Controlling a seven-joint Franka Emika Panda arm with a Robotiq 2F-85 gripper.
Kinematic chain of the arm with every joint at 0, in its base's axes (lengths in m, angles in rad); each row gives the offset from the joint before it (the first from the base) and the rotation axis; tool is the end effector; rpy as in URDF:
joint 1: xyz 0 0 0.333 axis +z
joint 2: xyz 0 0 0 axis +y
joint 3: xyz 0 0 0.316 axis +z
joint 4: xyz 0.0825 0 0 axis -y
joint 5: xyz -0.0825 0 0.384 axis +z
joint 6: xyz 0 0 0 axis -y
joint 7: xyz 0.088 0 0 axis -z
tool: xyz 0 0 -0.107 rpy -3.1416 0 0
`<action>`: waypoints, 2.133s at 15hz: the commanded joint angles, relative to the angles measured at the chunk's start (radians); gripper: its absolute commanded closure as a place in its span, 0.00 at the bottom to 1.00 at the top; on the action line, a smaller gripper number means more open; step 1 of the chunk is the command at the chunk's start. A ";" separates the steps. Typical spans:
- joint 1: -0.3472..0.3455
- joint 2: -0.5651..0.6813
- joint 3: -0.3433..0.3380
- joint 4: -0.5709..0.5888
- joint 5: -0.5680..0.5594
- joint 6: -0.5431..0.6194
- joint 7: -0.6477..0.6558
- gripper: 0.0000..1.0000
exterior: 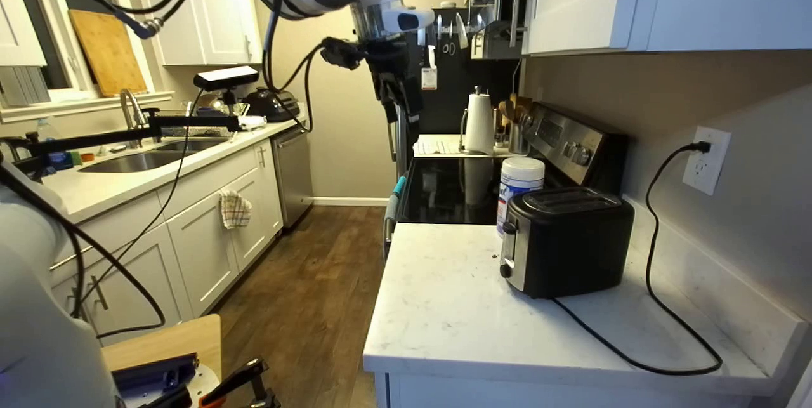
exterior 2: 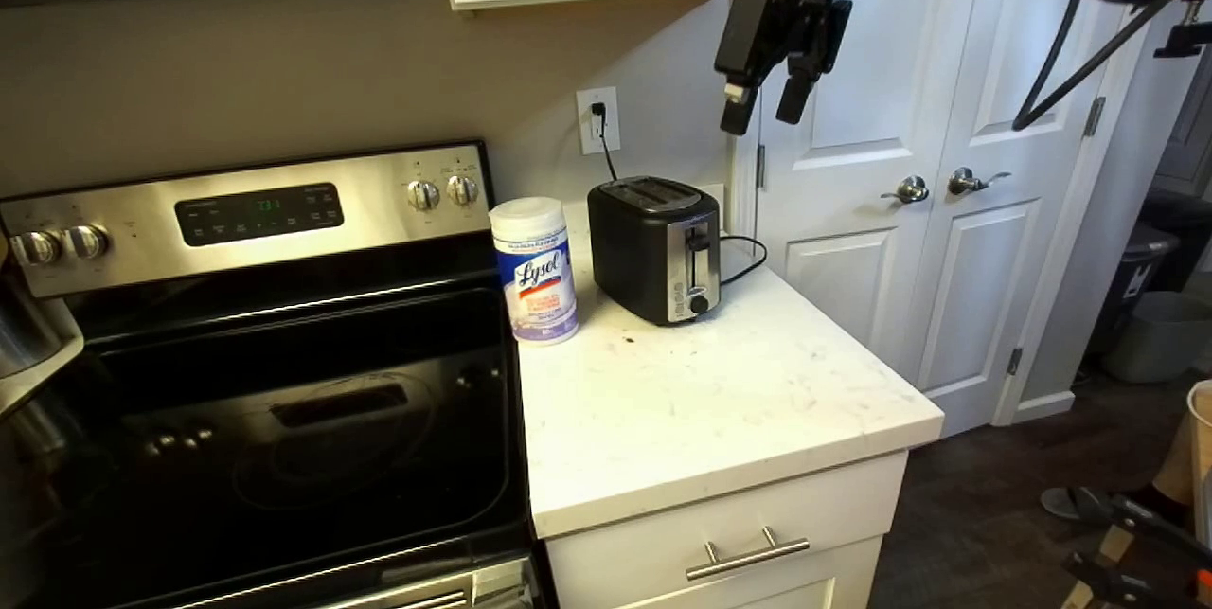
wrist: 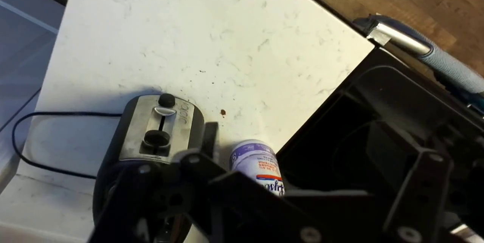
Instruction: Push down the switch of the toaster
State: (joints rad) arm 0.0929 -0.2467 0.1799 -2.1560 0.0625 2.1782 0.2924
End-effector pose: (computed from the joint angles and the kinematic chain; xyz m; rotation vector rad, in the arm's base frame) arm 0.4856 0.1443 0.5279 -3.0316 0.0727 -0.3840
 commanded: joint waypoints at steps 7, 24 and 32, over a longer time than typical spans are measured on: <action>-0.003 0.106 -0.018 -0.045 -0.037 0.142 0.047 0.00; -0.006 0.166 -0.016 -0.060 -0.069 0.227 0.113 0.25; -0.008 0.261 -0.054 -0.035 -0.154 0.294 0.234 0.73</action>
State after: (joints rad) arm 0.0832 -0.0139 0.1390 -2.2040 -0.0358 2.4408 0.4529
